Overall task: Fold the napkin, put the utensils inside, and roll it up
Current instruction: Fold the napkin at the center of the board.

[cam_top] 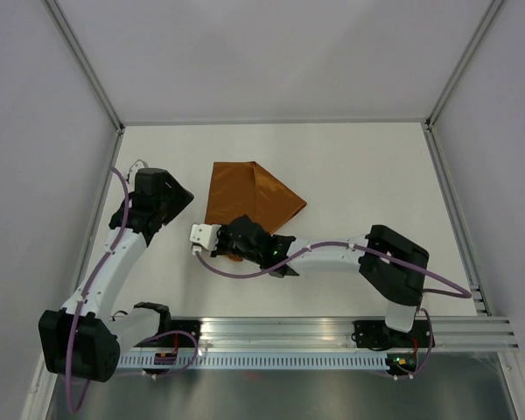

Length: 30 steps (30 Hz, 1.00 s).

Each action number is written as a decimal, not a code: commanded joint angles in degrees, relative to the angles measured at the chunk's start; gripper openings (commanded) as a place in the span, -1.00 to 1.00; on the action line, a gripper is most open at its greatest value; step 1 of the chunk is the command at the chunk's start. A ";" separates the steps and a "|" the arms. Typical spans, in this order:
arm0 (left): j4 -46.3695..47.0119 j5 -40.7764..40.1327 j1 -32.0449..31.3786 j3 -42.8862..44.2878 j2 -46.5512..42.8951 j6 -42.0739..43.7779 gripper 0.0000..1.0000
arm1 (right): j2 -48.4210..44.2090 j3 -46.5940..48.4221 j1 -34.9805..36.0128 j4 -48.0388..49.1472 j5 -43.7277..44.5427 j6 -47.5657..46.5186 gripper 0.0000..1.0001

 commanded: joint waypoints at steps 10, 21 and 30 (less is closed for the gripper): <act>5.55 5.52 0.18 1.92 3.79 2.44 0.34 | -7.78 -5.27 -9.36 -2.81 2.42 1.57 -0.99; 8.63 8.33 0.18 0.87 6.86 3.32 0.33 | -11.03 -5.01 -15.34 -5.98 2.07 2.10 -0.99; 10.39 10.97 0.10 0.87 9.33 3.76 0.31 | -11.91 -5.01 -20.00 -7.21 0.93 2.10 -0.99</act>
